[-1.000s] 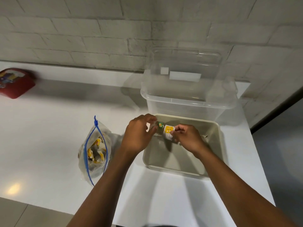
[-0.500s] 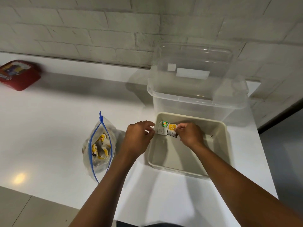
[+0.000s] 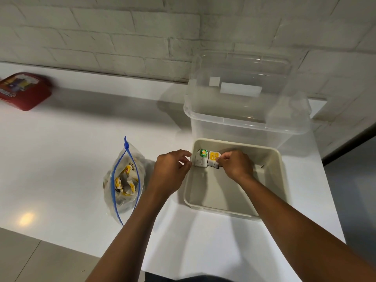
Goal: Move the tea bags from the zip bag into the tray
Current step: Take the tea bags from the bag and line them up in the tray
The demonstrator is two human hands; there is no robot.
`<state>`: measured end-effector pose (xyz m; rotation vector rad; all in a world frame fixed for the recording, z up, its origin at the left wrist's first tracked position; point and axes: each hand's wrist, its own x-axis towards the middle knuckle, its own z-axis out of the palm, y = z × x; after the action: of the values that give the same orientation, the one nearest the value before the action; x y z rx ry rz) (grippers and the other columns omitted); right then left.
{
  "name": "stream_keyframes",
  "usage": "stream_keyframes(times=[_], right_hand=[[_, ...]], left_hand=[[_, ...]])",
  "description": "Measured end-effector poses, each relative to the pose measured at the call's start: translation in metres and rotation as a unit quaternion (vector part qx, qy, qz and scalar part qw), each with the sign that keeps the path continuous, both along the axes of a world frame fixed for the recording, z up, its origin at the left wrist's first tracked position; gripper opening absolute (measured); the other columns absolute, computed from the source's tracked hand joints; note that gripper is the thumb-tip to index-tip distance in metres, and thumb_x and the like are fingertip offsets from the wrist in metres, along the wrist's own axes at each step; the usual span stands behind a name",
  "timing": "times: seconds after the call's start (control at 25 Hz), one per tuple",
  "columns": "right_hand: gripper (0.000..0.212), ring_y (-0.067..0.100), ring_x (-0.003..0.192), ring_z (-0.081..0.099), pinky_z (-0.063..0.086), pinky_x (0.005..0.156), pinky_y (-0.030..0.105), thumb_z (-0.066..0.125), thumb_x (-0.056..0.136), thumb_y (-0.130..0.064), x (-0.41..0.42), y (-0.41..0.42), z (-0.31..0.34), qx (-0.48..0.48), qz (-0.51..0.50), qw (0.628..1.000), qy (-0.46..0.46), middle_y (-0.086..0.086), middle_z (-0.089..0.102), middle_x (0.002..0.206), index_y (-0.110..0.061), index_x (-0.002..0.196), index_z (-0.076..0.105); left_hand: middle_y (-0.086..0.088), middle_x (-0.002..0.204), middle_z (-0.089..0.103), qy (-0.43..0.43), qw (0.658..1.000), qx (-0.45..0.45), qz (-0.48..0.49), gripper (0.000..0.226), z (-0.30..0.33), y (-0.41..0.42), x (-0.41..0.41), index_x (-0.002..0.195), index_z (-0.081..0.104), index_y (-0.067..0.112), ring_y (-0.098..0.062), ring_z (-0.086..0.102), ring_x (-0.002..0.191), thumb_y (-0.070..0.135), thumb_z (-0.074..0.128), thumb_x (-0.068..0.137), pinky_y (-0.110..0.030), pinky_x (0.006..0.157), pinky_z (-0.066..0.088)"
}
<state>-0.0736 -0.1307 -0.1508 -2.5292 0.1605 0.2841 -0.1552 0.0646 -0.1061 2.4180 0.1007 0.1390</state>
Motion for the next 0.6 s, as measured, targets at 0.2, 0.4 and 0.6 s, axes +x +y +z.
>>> stream_keyframes(times=[0.2,0.4,0.6], right_hand=[[0.021,0.016,0.069,0.059,0.038,0.063,0.023,0.067,0.088,-0.041,-0.0004,0.0034,0.0018,0.008,-0.011,1.0,-0.003,-0.002,0.066,0.07,-0.024,0.08,0.078],[0.025,0.016,0.067,0.058,0.037,0.06,0.023,0.067,0.088,-0.043,-0.0016,0.0041,0.0032,-0.008,-0.007,1.0,0.001,-0.003,0.066,0.069,-0.023,0.076,0.076],[0.024,0.017,0.071,0.064,0.042,0.062,0.024,0.068,0.086,-0.043,-0.0015,0.0017,0.0043,-0.003,-0.001,1.0,0.009,-0.002,0.072,0.075,-0.024,0.072,0.074]], left_hand=[[0.011,0.085,0.072,-0.006,1.0,0.002,-0.001,0.019,0.0026,0.0004,-0.0032,0.11,0.072,0.021,-0.009,0.066,0.072,0.023,0.067,0.092,-0.026,0.081,0.049],[0.01,0.087,0.074,-0.007,1.0,0.002,0.0,0.019,0.0025,-0.0003,-0.004,0.111,0.071,0.021,-0.01,0.068,0.073,0.023,0.066,0.093,-0.027,0.081,0.05],[0.01,0.086,0.074,-0.008,1.0,0.007,-0.003,0.018,0.0028,0.0001,-0.0035,0.11,0.071,0.021,-0.008,0.066,0.071,0.023,0.066,0.093,-0.026,0.08,0.049]])
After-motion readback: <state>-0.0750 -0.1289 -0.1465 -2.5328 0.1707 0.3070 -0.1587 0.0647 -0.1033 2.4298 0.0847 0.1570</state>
